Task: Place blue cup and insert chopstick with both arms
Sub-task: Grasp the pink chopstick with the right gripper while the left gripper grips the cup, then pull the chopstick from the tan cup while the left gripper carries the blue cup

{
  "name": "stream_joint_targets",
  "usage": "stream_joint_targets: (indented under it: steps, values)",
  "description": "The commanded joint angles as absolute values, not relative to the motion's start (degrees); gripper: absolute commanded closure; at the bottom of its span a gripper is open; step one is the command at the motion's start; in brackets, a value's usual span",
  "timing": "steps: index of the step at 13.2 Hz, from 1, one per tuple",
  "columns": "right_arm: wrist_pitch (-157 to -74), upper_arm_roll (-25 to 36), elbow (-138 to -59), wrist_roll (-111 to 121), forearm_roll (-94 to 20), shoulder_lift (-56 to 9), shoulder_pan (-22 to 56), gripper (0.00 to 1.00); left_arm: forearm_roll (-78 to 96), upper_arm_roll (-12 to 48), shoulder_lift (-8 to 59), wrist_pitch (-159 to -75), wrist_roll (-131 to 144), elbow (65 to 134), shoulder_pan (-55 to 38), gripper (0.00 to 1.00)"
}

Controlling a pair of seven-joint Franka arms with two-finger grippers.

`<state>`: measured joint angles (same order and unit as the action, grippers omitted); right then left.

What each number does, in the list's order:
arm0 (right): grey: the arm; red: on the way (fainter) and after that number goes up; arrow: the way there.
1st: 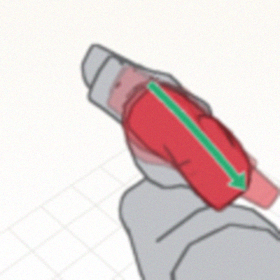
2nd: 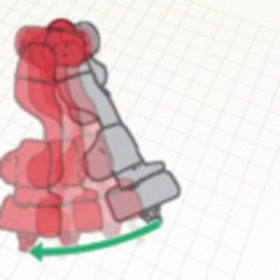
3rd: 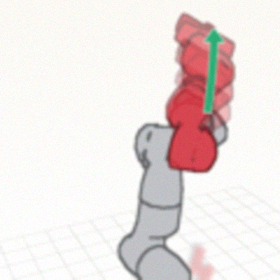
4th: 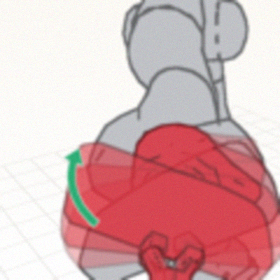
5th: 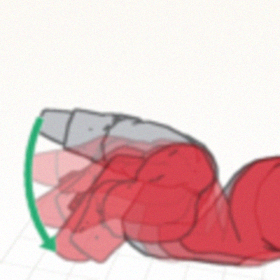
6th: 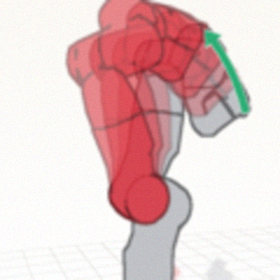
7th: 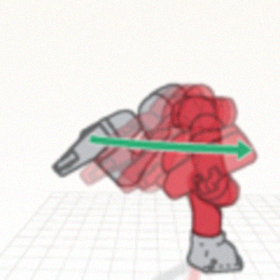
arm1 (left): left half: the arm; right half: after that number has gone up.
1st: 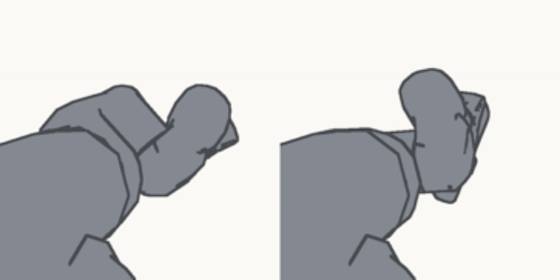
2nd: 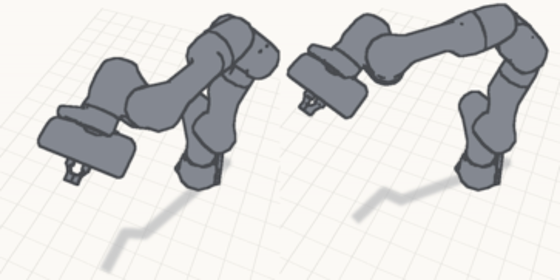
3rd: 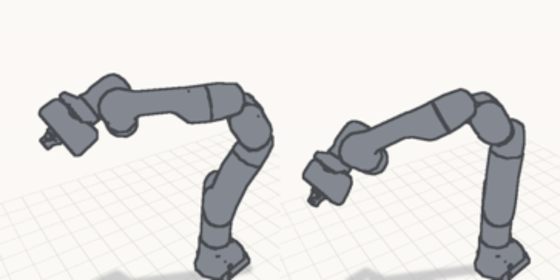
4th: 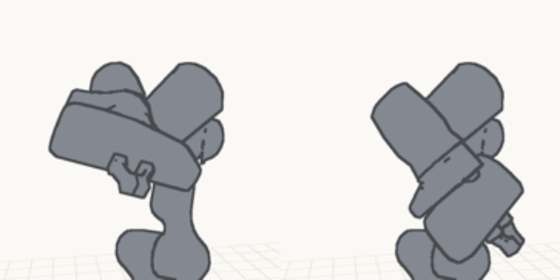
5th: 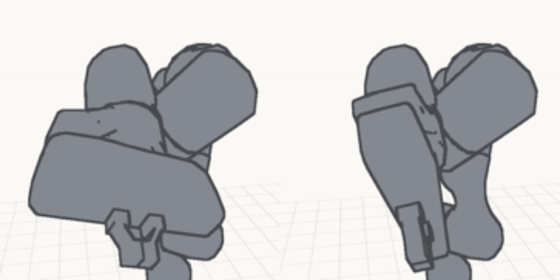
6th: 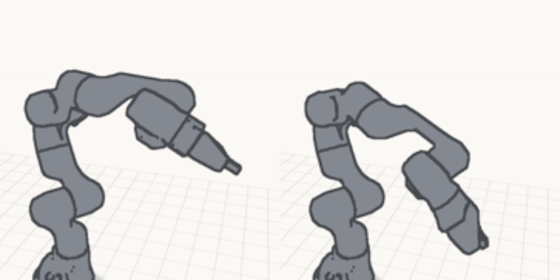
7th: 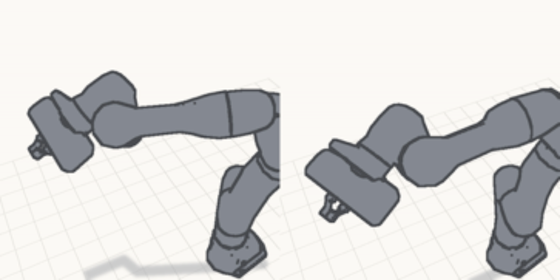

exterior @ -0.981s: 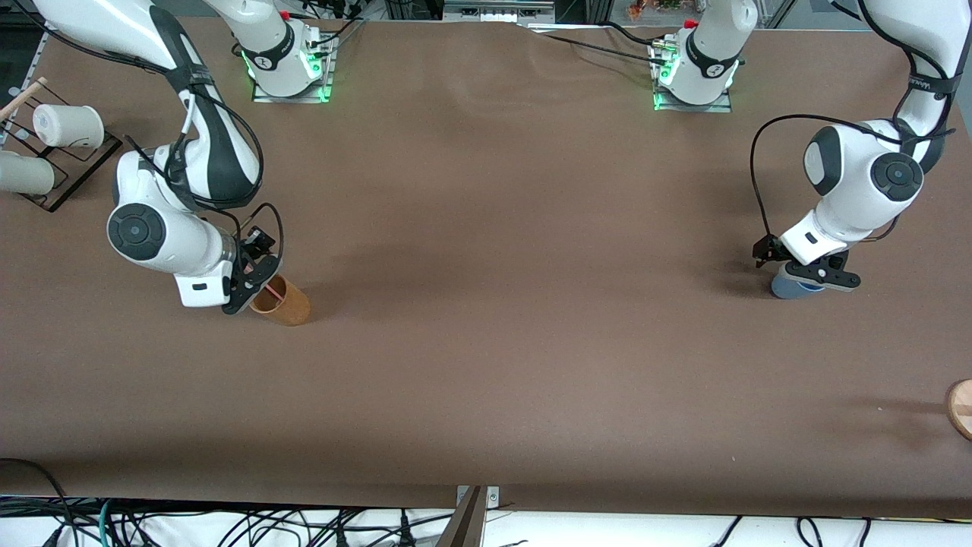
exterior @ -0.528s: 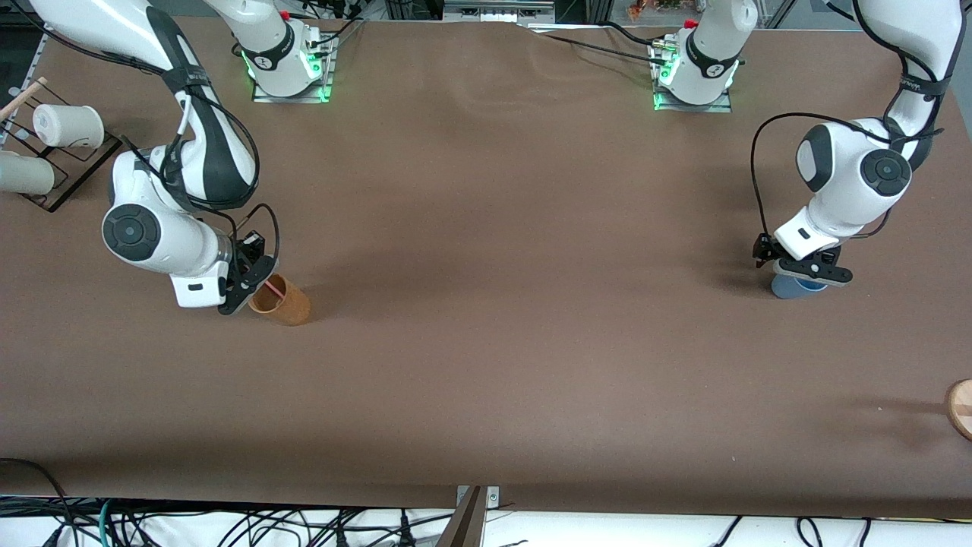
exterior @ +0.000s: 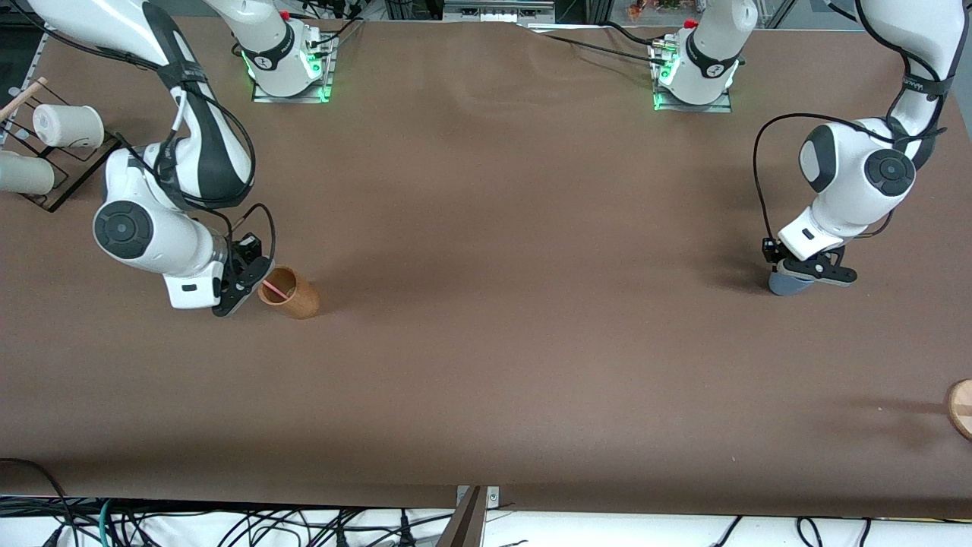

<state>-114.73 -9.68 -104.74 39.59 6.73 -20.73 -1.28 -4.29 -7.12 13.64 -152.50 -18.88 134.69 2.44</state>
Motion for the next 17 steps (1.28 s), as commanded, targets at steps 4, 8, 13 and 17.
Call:
stream_joint_targets:
  steps: [4, 8, 13, 17]
  values:
    - [-94.1, -10.5, -92.3, 40.0, 8.6, -17.7, -1.9, 1.0, 4.4, -4.6, 15.2, -128.2, -9.3, 115.7, -4.7, 1.0]
    - [-85.9, -10.4, -86.0, 40.2, 9.5, -15.4, -2.0, 1.0, 4.5, 1.1, 20.6, -123.8, 20.7, 104.3, -17.0, 1.0]
    - [-87.1, -10.1, -85.6, 35.5, 9.1, -12.4, -1.9, 1.0, 4.2, 1.1, 34.1, -123.6, 48.6, 87.4, -32.4, 1.0]
    - [-90.1, -10.3, -87.7, 33.2, 8.8, -11.9, -1.9, 1.0, 4.0, 0.9, 42.4, -123.5, 60.7, 78.2, -37.9, 1.0]
